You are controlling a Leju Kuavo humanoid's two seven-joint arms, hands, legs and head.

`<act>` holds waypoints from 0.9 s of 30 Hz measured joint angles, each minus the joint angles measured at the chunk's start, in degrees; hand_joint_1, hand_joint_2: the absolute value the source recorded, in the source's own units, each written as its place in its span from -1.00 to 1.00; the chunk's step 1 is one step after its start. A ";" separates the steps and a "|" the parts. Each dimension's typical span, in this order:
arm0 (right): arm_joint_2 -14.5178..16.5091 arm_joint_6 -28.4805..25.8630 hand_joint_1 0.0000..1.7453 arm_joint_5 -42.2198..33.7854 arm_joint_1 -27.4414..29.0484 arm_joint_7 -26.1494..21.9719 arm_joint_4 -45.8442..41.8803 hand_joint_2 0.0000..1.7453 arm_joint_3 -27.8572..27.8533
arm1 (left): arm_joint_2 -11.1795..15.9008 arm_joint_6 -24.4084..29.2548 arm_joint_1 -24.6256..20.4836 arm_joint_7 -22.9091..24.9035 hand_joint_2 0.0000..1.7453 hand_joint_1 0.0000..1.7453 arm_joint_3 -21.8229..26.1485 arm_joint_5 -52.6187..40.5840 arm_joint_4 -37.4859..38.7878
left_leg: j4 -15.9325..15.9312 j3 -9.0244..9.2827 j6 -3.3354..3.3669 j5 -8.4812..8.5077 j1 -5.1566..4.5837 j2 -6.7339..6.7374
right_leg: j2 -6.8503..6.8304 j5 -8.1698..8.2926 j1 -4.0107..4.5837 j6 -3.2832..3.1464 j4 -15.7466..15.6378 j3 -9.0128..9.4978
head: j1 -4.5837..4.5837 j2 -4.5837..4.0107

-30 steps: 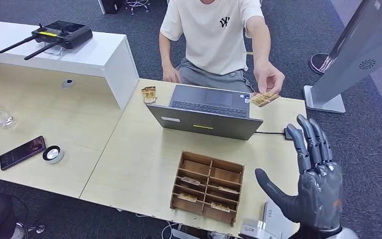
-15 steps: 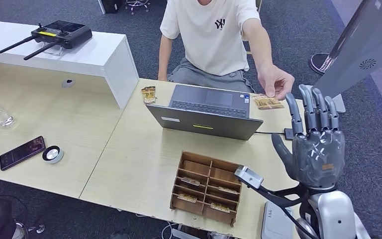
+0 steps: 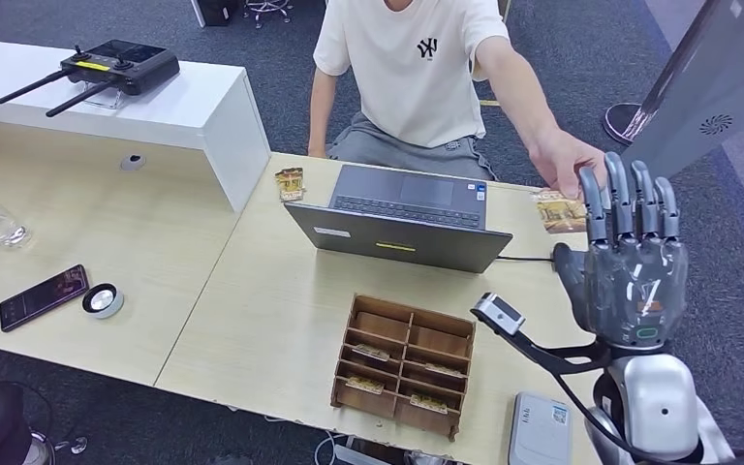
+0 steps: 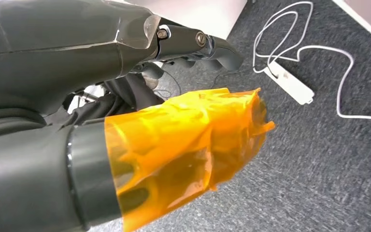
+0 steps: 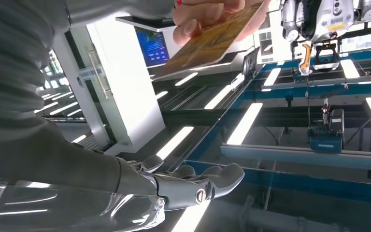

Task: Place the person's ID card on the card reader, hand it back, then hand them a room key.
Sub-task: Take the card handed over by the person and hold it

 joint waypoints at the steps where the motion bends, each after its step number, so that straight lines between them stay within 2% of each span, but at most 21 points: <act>1: 0.04 0.02 0.81 0.03 0.00 0.11 0.00 1.00 -0.04 | 0.03 0.02 0.03 0.13 -1.00 -1.00 -0.18 0.01 -0.26 | 0.00 0.00 0.00 0.00 0.00 0.00 | 0.00 0.00 0.00 0.00 0.00 0.00 | 0.00 0.00; 3: 0.17 0.09 0.93 0.08 0.01 0.36 0.00 1.00 -0.19 | 0.07 0.07 0.10 0.27 -1.00 -1.00 -0.38 0.06 -0.77 | 0.00 0.00 0.00 0.00 0.00 0.00 | 0.00 0.00 0.00 0.00 0.00 0.01 | 0.00 0.00; 5: 0.31 0.19 0.98 0.11 0.01 0.49 0.00 1.00 -0.40 | 0.10 0.09 0.16 0.31 -1.00 -1.00 -0.45 0.11 -1.18 | 0.00 0.00 0.00 0.00 0.00 0.00 | 0.00 0.00 0.00 0.00 0.00 0.01 | -0.01 0.00; 13: 1.33 1.07 0.86 0.32 0.09 0.41 0.00 1.00 -1.25 | 0.27 0.06 0.76 0.75 -1.00 -1.00 -0.49 -0.39 -2.67 | 0.00 0.00 0.00 0.00 0.00 0.00 | 0.00 0.00 0.00 0.00 0.00 0.00 | -0.01 0.00; 27: 2.48 2.02 0.96 0.15 0.60 0.19 0.00 1.00 -2.22 | 0.46 -0.58 1.61 1.25 -1.00 -1.00 -0.48 -1.20 -4.14 | 0.00 0.00 0.00 0.00 0.00 0.00 | 0.00 0.00 0.00 0.00 0.00 0.00 | -0.01 0.00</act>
